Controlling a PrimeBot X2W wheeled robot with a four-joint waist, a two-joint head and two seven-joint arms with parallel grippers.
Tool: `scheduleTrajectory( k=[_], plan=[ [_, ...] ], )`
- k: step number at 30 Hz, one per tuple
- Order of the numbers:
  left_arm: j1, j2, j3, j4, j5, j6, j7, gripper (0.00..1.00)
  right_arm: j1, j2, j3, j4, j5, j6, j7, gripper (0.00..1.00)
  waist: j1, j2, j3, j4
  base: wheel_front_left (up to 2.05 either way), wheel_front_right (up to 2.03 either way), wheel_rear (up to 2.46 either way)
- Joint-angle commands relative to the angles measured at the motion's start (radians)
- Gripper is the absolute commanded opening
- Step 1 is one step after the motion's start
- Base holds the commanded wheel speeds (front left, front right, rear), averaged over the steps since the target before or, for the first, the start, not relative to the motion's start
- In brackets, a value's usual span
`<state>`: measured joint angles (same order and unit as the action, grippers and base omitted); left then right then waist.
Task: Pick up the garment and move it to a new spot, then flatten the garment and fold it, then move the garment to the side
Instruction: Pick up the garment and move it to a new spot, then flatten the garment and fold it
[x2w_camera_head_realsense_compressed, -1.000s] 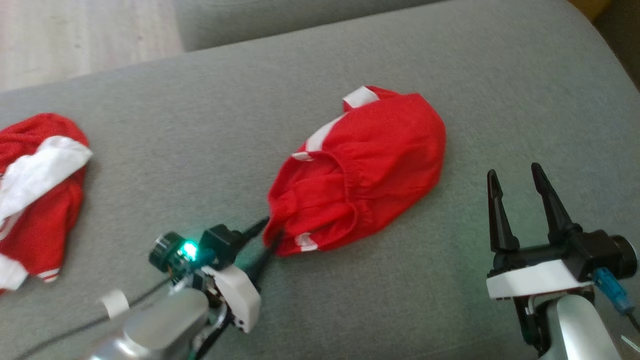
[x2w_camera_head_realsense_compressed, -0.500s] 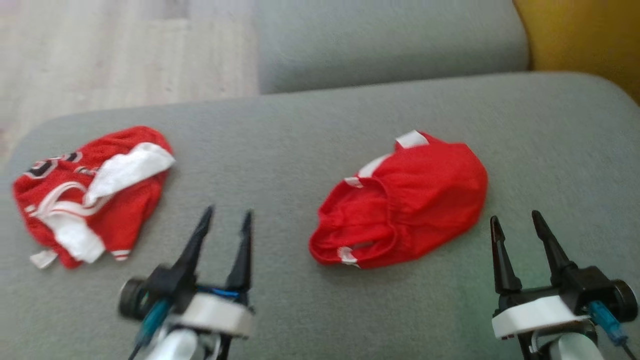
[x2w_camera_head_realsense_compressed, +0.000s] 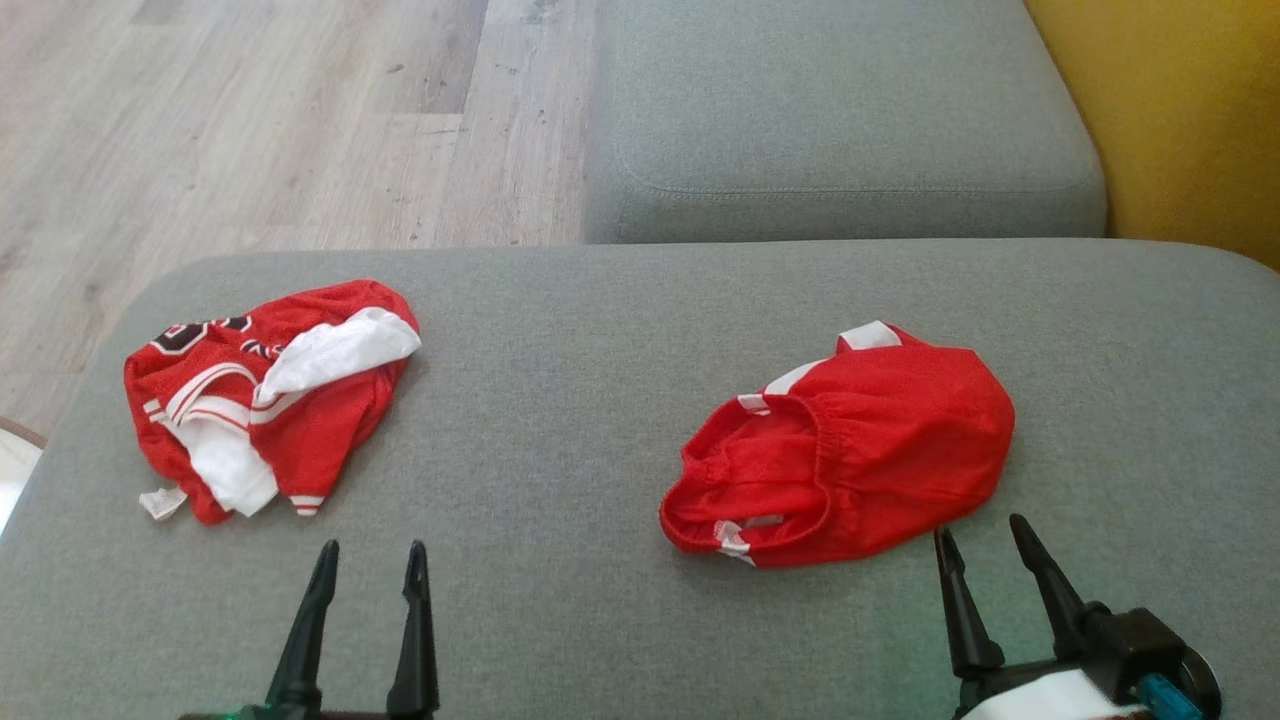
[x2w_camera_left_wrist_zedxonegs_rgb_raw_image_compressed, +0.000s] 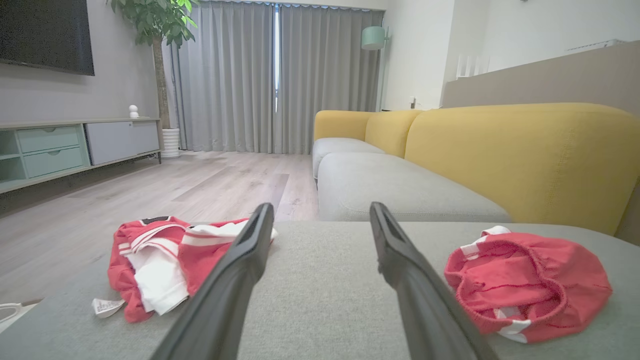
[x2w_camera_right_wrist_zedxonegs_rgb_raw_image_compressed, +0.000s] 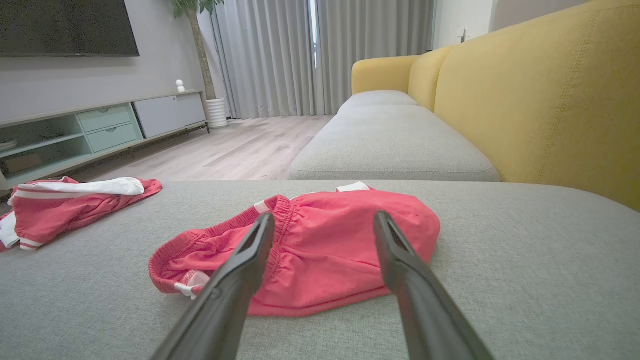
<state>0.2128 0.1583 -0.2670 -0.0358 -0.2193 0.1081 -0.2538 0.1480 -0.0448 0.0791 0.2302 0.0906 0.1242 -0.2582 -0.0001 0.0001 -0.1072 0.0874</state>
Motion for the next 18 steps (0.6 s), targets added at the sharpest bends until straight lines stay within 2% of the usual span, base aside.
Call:
scheduleTrajectory(
  k=[1, 2, 8, 18],
  plan=[
    [-0.039, -0.016, 0.056, -0.026, 0.02, -0.016, -0.008, 1.0, -0.035, -0.005, 0.025, -0.03, 0.009, 0.007, -0.004, 1.0, 0.0001, -0.0001, 0.0, 0.0, 0.0, 0.0, 0.0],
    [-0.031, -0.035, 0.082, -0.02, 0.037, -0.039, -0.008, 1.0, -0.034, -0.005, 0.027, -0.028, 0.012, 0.007, -0.004, 1.0, 0.0001, -0.0001, 0.001, 0.0, 0.0, 0.0, 0.0],
    [-0.029, -0.073, 0.133, 0.005, 0.073, -0.091, -0.008, 1.0, -0.04, -0.005, 0.032, -0.017, 0.018, 0.007, -0.004, 1.0, 0.0001, -0.0001, -0.002, -0.006, 0.0, 0.0, 0.0],
    [-0.025, -0.099, 0.176, 0.019, 0.099, -0.13, -0.008, 1.0, -0.05, -0.005, 0.035, -0.012, 0.02, 0.007, -0.004, 1.0, 0.0001, -0.0001, -0.005, -0.021, 0.0, 0.0, 0.0]
  ],
)
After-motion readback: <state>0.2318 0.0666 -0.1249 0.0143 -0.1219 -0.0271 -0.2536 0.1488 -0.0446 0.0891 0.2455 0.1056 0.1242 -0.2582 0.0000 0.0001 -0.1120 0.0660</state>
